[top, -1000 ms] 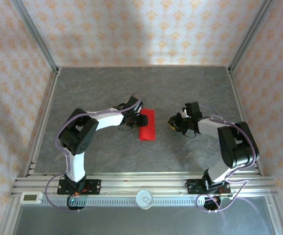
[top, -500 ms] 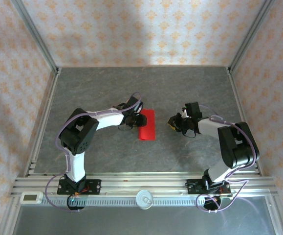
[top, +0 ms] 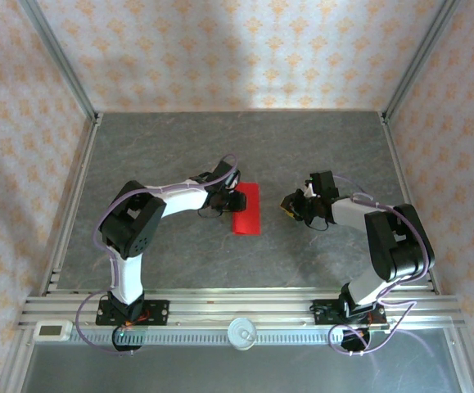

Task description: Fold a paper plane with a square sheet of paper (pick it up from the middle)

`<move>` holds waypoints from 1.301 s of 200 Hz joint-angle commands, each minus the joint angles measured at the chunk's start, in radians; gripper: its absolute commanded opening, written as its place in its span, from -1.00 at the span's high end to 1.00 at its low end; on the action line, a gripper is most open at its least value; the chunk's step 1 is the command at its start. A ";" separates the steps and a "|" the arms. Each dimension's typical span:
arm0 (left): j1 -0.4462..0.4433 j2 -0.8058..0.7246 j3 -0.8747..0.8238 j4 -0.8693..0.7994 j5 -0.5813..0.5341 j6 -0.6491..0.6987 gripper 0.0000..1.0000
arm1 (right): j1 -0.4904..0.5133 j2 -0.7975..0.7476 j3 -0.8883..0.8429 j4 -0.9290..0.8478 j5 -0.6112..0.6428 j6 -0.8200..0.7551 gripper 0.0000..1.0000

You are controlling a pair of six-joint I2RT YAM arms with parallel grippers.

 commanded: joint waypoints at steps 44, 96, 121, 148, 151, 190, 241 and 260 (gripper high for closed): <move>0.013 0.108 0.000 -0.063 -0.128 0.083 0.03 | 0.003 -0.027 -0.011 0.015 -0.002 0.012 0.54; 0.013 0.119 0.009 -0.070 -0.139 0.070 -0.02 | 0.003 -0.031 -0.012 0.013 -0.002 0.014 0.54; 0.013 0.122 0.010 -0.072 -0.147 0.059 -0.01 | 0.003 -0.032 -0.015 0.016 -0.003 0.016 0.54; 0.013 0.123 0.009 -0.069 -0.152 0.057 0.04 | 0.005 -0.030 -0.015 0.018 -0.004 0.019 0.54; 0.013 0.122 0.008 -0.068 -0.153 0.057 0.04 | 0.005 -0.029 -0.016 0.018 -0.005 0.018 0.54; 0.013 0.121 0.011 -0.066 -0.151 0.062 0.06 | 0.006 -0.028 -0.014 0.018 -0.005 0.018 0.54; 0.013 0.124 0.012 -0.066 -0.149 0.073 0.08 | 0.007 -0.026 -0.011 0.018 -0.008 0.018 0.53; 0.013 0.129 0.015 -0.068 -0.149 0.076 0.08 | 0.009 -0.025 -0.011 0.017 -0.006 0.019 0.53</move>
